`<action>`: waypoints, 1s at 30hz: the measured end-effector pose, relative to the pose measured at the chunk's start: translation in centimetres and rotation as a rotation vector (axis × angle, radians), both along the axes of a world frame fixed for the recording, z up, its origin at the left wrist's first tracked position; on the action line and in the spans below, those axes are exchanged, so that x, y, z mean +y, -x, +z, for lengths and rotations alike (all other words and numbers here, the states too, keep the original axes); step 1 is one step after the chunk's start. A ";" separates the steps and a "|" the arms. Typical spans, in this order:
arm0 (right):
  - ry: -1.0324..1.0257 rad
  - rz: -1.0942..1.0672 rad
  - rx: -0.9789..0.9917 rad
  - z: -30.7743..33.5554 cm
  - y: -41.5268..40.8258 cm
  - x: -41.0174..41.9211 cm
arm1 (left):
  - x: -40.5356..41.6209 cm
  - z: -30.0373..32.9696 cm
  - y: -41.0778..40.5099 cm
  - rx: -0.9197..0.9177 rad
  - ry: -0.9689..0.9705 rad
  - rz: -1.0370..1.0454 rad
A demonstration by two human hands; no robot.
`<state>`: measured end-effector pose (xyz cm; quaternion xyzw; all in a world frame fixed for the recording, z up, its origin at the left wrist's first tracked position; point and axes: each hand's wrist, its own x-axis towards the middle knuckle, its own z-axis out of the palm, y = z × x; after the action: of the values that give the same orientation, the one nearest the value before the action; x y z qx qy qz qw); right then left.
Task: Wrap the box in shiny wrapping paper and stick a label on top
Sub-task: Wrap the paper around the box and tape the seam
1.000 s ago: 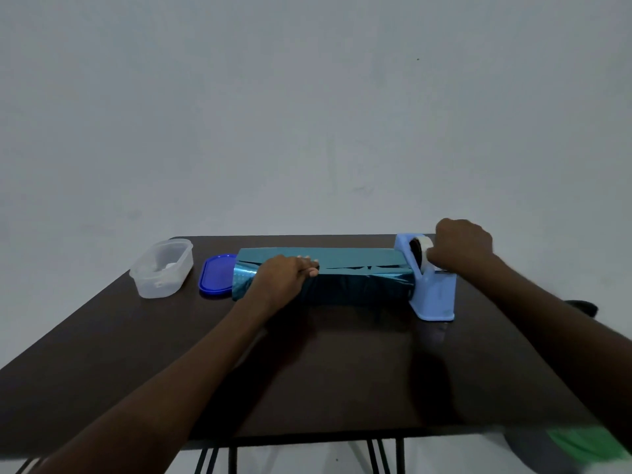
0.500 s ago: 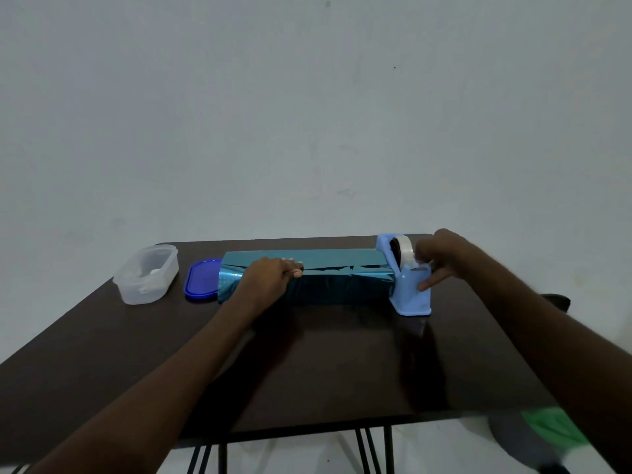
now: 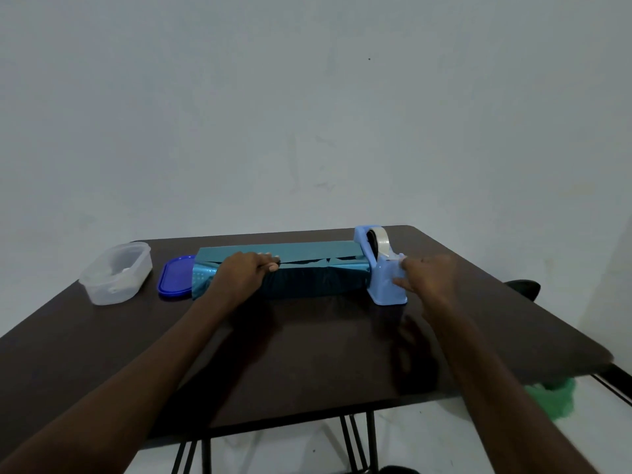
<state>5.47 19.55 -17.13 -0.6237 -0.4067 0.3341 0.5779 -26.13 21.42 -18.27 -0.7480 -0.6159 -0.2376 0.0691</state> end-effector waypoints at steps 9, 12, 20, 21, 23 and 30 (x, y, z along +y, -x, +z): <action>-0.125 -0.128 -0.120 -2.6 0.9 -0.6 | -0.4 0.4 -0.3 0.004 0.036 0.025; -0.126 -0.144 -0.136 -2.7 1.2 -1.2 | -0.5 0.4 -0.2 0.001 0.047 0.038; -0.120 -0.178 -0.090 -2.6 1.7 -1.4 | -0.9 0.5 -0.5 -0.008 0.039 0.035; -0.126 -0.181 -0.085 -2.7 1.8 -1.4 | -0.9 0.5 -0.5 -0.007 0.039 0.036; -0.134 -0.198 -0.089 -2.8 2.1 -1.5 | -0.9 0.4 -0.4 -0.009 0.031 0.038; -0.110 -0.232 -0.053 -3.0 2.8 -1.6 | -0.5 0.2 -0.3 -0.011 0.016 0.028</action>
<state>2.63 17.97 -20.10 -0.6424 -0.3647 0.2259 0.6351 -25.81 20.90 -18.04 -0.7385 -0.6285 -0.2358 0.0632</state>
